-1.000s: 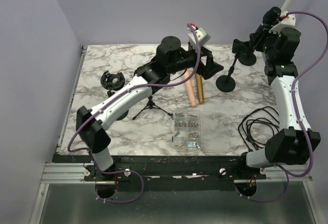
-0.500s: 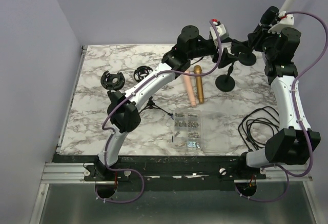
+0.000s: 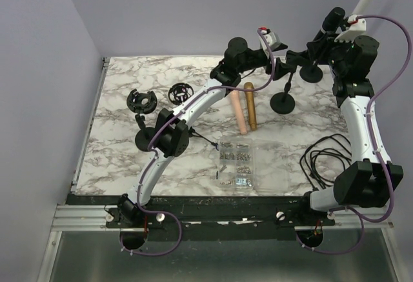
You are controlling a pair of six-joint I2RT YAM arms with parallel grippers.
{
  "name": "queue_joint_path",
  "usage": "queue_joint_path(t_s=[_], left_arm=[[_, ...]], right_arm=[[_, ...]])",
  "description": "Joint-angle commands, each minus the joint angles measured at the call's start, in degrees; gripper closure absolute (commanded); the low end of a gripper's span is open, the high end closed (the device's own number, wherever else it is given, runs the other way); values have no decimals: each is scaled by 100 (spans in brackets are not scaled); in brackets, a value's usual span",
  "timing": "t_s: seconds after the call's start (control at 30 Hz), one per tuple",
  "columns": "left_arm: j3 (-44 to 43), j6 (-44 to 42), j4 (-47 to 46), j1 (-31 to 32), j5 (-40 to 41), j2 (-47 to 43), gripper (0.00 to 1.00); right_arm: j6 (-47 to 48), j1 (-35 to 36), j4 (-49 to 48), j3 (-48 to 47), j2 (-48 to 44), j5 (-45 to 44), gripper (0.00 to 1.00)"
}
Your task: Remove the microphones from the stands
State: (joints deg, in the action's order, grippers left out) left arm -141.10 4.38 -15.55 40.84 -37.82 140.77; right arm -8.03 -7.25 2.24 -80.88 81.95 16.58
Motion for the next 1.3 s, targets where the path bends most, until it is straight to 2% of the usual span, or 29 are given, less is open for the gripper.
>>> queue_joint_path(t_s=[0.0,0.27,0.7,0.93,1.0,1.03,1.07,1.1,1.13,1.27], left_arm=[[-130,48,-646,17,438,160,10],[-7,312,-1163,-76,638,381,9],[135,414,-1046,-108,375,612,11],[158,314,-1151,-83,515,665,16],[126,304,-1224,-71,552,689,24],[28,300,-1228,-65,579,721,33],[-43,289,-1193,-59,607,766,51],[-157,268,-1136,-50,682,804,91],[-164,265,-1077,-42,798,791,100],[14,374,-881,36,672,629,100]], right_arm=[[-257,47,574,143,132,711,99],[-67,272,750,81,117,747,99],[4,352,761,99,190,540,99],[11,348,761,90,270,553,99],[-4,355,762,82,301,568,99],[-5,353,760,68,312,566,99],[-13,351,768,64,307,575,100],[-7,355,773,49,312,567,99],[-27,354,778,42,320,528,99],[-102,349,880,-96,351,284,99]])
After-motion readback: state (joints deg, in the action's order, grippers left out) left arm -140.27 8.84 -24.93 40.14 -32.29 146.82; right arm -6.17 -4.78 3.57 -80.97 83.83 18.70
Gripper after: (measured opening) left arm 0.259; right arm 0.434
